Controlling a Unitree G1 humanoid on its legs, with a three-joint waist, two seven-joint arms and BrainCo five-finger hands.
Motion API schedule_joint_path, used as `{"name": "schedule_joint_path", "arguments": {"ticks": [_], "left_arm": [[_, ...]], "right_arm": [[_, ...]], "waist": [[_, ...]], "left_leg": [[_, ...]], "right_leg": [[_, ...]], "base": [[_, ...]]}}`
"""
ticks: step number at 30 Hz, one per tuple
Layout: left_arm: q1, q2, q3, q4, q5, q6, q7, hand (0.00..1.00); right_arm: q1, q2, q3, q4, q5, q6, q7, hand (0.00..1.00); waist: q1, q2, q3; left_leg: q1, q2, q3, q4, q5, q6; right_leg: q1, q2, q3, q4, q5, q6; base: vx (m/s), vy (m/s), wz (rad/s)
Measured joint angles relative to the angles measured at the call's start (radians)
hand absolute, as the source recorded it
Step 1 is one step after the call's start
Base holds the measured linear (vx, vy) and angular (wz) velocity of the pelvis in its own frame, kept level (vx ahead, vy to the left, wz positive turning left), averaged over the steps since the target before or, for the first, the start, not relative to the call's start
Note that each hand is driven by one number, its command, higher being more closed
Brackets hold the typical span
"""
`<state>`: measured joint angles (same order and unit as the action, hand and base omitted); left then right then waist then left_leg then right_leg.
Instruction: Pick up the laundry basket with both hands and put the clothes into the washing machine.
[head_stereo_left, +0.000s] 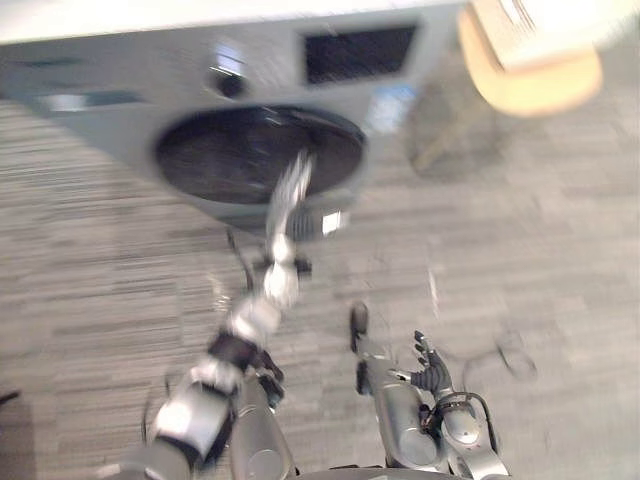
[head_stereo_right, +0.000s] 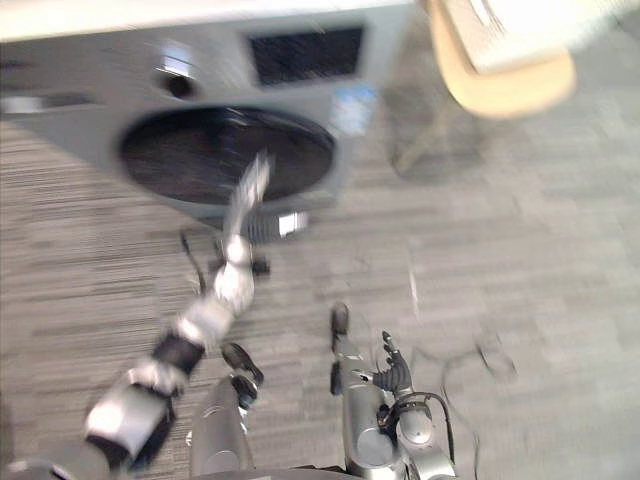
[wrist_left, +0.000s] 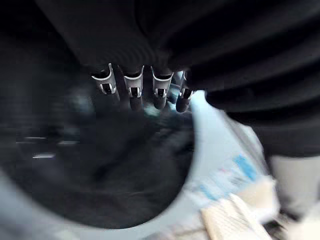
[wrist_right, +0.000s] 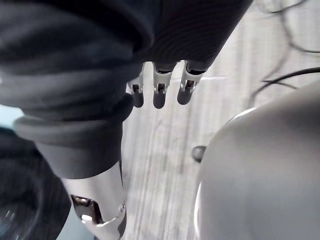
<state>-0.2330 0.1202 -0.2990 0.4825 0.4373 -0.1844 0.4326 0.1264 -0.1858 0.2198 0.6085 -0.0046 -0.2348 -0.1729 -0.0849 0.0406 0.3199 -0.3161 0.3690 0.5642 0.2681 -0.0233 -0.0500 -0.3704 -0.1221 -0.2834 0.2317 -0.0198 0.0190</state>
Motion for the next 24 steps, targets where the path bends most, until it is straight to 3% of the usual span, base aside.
{"name": "schedule_joint_path", "arguments": {"ticks": [1,2,4,6,8,10,12,13,14,15,17,18,20,22,24], "left_arm": [[0.109,-0.004,0.012,0.01,-0.042,-0.009,-0.02,0.0],[0.203,0.004,0.041,0.053,-0.107,-0.024,-0.041,0.0],[0.292,0.022,0.105,0.122,-0.191,-0.025,-0.063,0.0],[0.34,0.042,0.155,0.158,-0.209,-0.024,-0.082,0.0],[0.382,0.051,0.199,0.169,-0.235,-0.023,-0.114,0.0],[0.413,0.045,0.257,0.186,-0.279,-0.027,-0.15,0.0],[0.413,0.025,0.273,0.204,-0.301,-0.032,-0.178,0.0],[0.413,0.017,0.281,0.223,-0.31,-0.037,-0.196,0.0],[0.41,0.017,0.287,0.235,-0.315,-0.036,-0.206,0.0],[0.412,0.017,0.3,0.238,-0.329,-0.033,-0.216,0.0],[0.41,0.025,0.319,0.256,-0.349,-0.032,-0.219,0.0],[0.411,0.024,0.32,0.261,-0.35,-0.032,-0.223,0.0],[0.402,0.011,0.321,0.267,-0.369,-0.033,-0.255,0.0],[0.377,-0.021,0.334,0.296,-0.385,-0.034,-0.26,0.0],[0.369,-0.04,0.341,0.311,-0.388,-0.033,-0.264,0.0]], "right_arm": [[-0.005,-0.008,-0.007,0.04,-0.01,0.007,0.0,0.0],[-0.019,-0.012,-0.025,0.101,-0.011,0.014,0.001,0.0],[-0.055,-0.012,-0.046,0.196,-0.023,0.041,0.002,0.0],[-0.068,-0.008,-0.065,0.234,-0.027,0.06,0.002,0.0],[-0.094,0.004,-0.072,0.252,-0.024,0.069,0.002,0.0],[-0.107,0.037,-0.11,0.292,-0.025,0.074,0.004,0.0],[-0.11,0.053,-0.149,0.335,-0.027,0.09,0.009,0.0],[-0.108,0.054,-0.171,0.349,-0.031,0.095,0.021,0.0],[-0.103,0.056,-0.18,0.347,-0.037,0.101,0.024,0.0],[-0.094,0.068,-0.191,0.34,-0.037,0.108,0.026,0.0],[-0.073,0.096,-0.194,0.307,-0.036,0.108,0.029,0.0],[-0.062,0.103,-0.194,0.295,-0.036,0.107,0.03,0.0],[-0.021,0.123,-0.206,0.245,-0.036,0.106,0.047,0.0],[-0.014,0.124,-0.227,0.234,-0.036,0.107,0.049,0.0],[-0.01,0.131,-0.243,0.232,-0.037,0.108,0.049,0.0]], "waist": [[0.03,0.009,-0.018],[0.07,0.017,-0.028],[0.097,0.024,-0.038],[0.11,0.015,-0.052],[0.128,-0.012,-0.076],[0.132,-0.056,-0.119],[0.138,-0.07,-0.137],[0.145,-0.068,-0.14],[0.143,-0.067,-0.14],[0.143,-0.063,-0.137],[0.127,-0.057,-0.134],[0.125,-0.055,-0.134],[0.116,-0.062,-0.145],[0.108,-0.057,-0.144],[0.105,-0.055,-0.146]], "left_leg": [[0.021,-0.02,-0.007,-0.021,0.029,-0.02],[0.037,-0.052,-0.048,-0.028,0.031,-0.015],[0.053,-0.074,-0.054,-0.021,0.017,0.006],[0.043,-0.085,-0.018,0.005,0.012,0.028],[0.014,-0.111,0.01,0.034,0.004,0.042],[-0.015,-0.17,-0.039,0.07,-0.038,0.083],[-0.025,-0.208,-0.105,0.119,-0.083,0.101],[-0.016,-0.231,-0.161,0.136,-0.112,0.103],[-0.002,-0.239,-0.192,0.13,-0.12,0.107],[0.026,-0.247,-0.253,0.11,-0.128,0.111],[0.104,-0.268,-0.357,0.049,-0.128,0.111],[0.125,-0.274,-0.38,0.036,-0.128,0.11],[0.152,-0.308,-0.486,0.017,-0.137,0.11],[0.157,-0.322,-0.586,0.022,-0.144,0.098],[0.157,-0.324,-0.688,0.049,-0.166,0.063]], "right_leg": [[0.03,-0.038,-0.051,0.049,-0.045,0.011],[0.084,-0.085,-0.116,0.085,-0.092,0.033],[0.19,-0.136,-0.237,0.084,-0.128,0.064],[0.278,-0.175,-0.354,0.07,-0.141,0.096],[0.336,-0.198,-0.434,0.018,-0.113,0.132],[0.43,-0.215,-0.533,-0.05,-0.064,0.175],[0.471,-0.264,-0.555,0.054,-0.054,0.182],[0.453,-0.319,-0.508,0.222,-0.024,0.15],[0.422,-0.342,-0.45,0.318,0.013,0.096],[0.336,-0.337,-0.271,0.496,0.005,0.042],[0.2,-0.211,-0.048,0.654,-0.151,0.046],[0.177,-0.186,-0.012,0.648,-0.174,0.042],[0.088,-0.101,0.087,0.519,-0.216,0.064],[0.046,-0.053,0.165,0.344,-0.21,0.069],[0.039,-0.033,0.21,0.192,-0.185,0.072]], "base": [[0.18,0.066,1.94],[0.17,0.082,1.84],[0.2,0.145,2.16],[0.17,0.139,1.97],[0.19,0.16,1.19],[0.26,0.22,1.32],[0.28,0.235,1.48],[0.27,0.238,1.41],[0.27,0.174,1.34],[0.29,0.077,1.35],[0.32,0.04,1.41],[0.27,0.017,1.17],[0.26,-0.064,1.43],[0.24,-0.173,1.74],[0.22,-0.222,1.7]]}}
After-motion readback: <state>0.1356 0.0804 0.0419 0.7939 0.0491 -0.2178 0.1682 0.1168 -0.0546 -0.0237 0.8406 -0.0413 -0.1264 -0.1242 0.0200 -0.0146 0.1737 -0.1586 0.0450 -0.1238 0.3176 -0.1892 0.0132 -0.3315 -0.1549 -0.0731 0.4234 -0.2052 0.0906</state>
